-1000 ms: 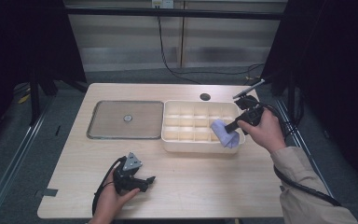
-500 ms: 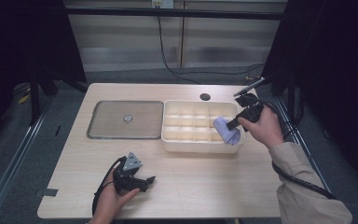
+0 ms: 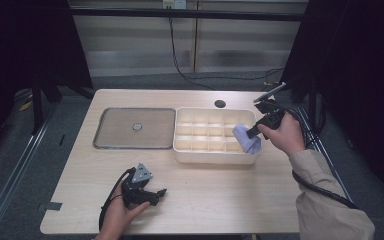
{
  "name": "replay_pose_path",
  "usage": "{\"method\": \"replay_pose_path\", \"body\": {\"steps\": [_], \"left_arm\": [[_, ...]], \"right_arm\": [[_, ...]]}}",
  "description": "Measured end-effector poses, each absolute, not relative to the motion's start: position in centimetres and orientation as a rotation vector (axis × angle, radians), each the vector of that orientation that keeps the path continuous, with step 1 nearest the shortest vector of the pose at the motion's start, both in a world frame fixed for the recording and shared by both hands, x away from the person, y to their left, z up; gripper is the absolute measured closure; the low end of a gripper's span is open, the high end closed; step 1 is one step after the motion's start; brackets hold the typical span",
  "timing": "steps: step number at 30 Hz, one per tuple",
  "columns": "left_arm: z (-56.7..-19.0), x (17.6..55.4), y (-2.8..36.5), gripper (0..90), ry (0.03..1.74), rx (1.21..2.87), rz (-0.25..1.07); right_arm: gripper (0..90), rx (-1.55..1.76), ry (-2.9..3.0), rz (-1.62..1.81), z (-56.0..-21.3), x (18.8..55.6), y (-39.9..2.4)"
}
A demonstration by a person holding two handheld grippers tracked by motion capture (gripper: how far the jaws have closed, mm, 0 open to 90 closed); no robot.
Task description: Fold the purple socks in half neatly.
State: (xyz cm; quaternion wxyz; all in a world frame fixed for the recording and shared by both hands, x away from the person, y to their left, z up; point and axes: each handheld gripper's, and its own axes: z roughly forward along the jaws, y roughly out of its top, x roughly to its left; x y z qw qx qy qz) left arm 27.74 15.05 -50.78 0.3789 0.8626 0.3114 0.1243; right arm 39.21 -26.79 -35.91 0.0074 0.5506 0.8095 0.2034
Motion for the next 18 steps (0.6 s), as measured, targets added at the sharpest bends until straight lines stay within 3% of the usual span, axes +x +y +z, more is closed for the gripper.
{"method": "replay_pose_path", "body": {"steps": [18], "left_arm": [[-50.78,27.72,15.04,18.7,0.798,2.203,0.318]], "right_arm": [[82.1,1.733,2.508,0.584,-36.37,39.89,-27.64]]}}
